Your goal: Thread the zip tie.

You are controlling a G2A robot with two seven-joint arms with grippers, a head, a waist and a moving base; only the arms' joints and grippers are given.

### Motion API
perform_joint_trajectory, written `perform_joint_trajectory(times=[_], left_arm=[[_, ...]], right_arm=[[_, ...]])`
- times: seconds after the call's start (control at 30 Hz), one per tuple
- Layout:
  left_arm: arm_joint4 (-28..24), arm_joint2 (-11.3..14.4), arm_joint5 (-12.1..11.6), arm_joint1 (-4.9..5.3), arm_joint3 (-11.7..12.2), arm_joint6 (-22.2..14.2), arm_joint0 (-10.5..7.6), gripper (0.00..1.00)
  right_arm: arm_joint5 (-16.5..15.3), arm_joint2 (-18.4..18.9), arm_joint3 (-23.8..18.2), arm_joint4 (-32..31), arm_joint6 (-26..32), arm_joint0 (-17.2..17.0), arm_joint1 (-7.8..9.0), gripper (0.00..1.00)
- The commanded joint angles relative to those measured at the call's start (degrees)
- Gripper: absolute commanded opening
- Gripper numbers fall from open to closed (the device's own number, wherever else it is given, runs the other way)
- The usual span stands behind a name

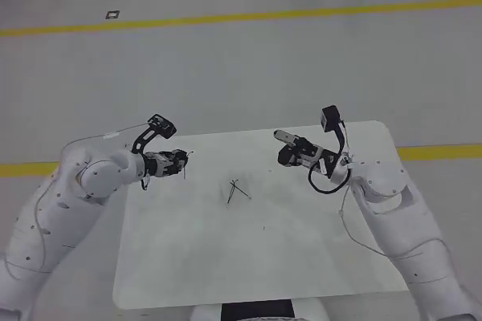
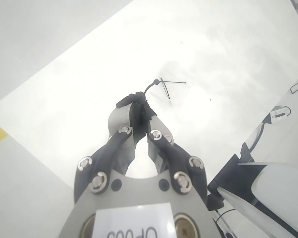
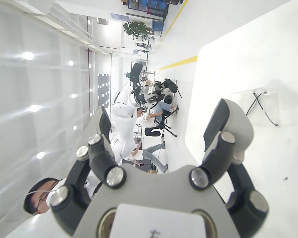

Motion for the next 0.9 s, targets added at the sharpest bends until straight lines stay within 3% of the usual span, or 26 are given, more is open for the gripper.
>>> perform_joint_trajectory(times=[0.0,0.13,0.23,0.37,0.43,0.57,0.87], left_arm=[[0.29,0.17,-0.19,-0.03,-0.20,0.54,0.19,0.00],[3.00,1.27,-3.20,-0.06,-1.95,2.82,0.79,0.00],[4.70,2.41,-3.20,0.13,-4.05,4.04,0.84,0.00],[8.43,4.64,-3.20,1.08,-7.34,6.93,0.77,0.00],[9.45,5.49,-3.20,1.64,-7.81,8.31,0.59,0.00],[10.72,6.95,-3.20,2.76,-7.55,11.22,-0.32,0.00],[11.55,7.35,-3.20,2.64,-7.65,12.34,0.13,0.00]], right_arm=[[0.00,0.00,0.00,0.00,0.00,0.00,0.00,1.00],[3.39,-3.31,0.36,-1.34,2.50,1.82,-0.20,1.00],[6.72,-6.23,2.23,-1.82,3.84,4.55,-0.58,1.00],[11.45,-10.62,5.55,-1.17,4.41,8.98,-1.49,1.00],[13.18,-12.48,6.68,-0.77,4.97,10.71,-1.90,1.00],[13.24,-14.41,8.41,0.79,5.54,12.63,-2.45,1.00],[13.24,-14.97,9.19,3.14,6.17,12.08,-2.60,1.00]])
